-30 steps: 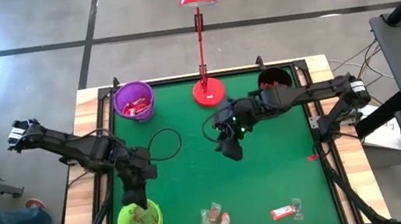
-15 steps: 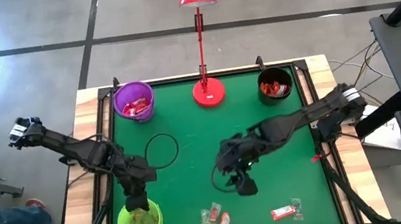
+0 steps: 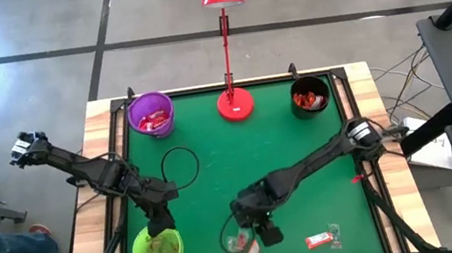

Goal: Sort candy
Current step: Put the orange chocolate into the black bucket

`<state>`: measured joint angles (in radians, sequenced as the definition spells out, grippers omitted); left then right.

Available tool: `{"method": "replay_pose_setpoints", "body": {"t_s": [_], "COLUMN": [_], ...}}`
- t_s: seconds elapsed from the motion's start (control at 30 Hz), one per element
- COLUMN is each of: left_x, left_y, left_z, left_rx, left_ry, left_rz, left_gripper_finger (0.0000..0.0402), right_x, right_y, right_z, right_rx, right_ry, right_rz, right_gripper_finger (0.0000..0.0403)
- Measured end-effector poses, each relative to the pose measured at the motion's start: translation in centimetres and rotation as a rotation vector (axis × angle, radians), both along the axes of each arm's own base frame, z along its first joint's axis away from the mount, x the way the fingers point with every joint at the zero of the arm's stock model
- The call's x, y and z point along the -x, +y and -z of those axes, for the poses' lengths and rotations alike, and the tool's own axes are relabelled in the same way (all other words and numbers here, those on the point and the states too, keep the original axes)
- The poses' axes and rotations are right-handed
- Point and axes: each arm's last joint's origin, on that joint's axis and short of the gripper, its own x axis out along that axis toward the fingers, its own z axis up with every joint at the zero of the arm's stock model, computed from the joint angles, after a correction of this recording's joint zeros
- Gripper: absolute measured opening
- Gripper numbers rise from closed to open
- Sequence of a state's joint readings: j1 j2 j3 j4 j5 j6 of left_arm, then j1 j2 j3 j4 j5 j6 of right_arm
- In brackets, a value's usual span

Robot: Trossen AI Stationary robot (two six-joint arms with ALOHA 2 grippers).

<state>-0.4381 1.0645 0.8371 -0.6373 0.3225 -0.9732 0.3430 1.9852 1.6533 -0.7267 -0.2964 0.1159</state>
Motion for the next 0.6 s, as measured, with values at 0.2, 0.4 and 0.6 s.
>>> {"method": "replay_pose_setpoints", "body": {"t_s": [0.2,0.4,0.6], "left_x": [0.0,0.0,0.0], "left_y": [0.0,0.0,0.0], "left_z": [0.0,0.0,0.0], "left_rx": [0.007,0.007,0.010], "left_ry": [0.008,0.008,0.012], "left_rz": [-0.010,-0.010,-0.015], "left_gripper_finger": [0.0098,0.0098,0.0098], "right_x": [-0.7,-1.1,-1.0], "right_y": [3.2,3.3,3.6], "right_z": [-0.2,-0.4,0.6], "right_rx": [0.045,0.085,0.083], "right_ry": [-0.099,-0.165,-0.158], "right_rz": [-0.160,-0.275,-0.331], "right_gripper_finger": [0.0179,0.0182,0.0183]}}
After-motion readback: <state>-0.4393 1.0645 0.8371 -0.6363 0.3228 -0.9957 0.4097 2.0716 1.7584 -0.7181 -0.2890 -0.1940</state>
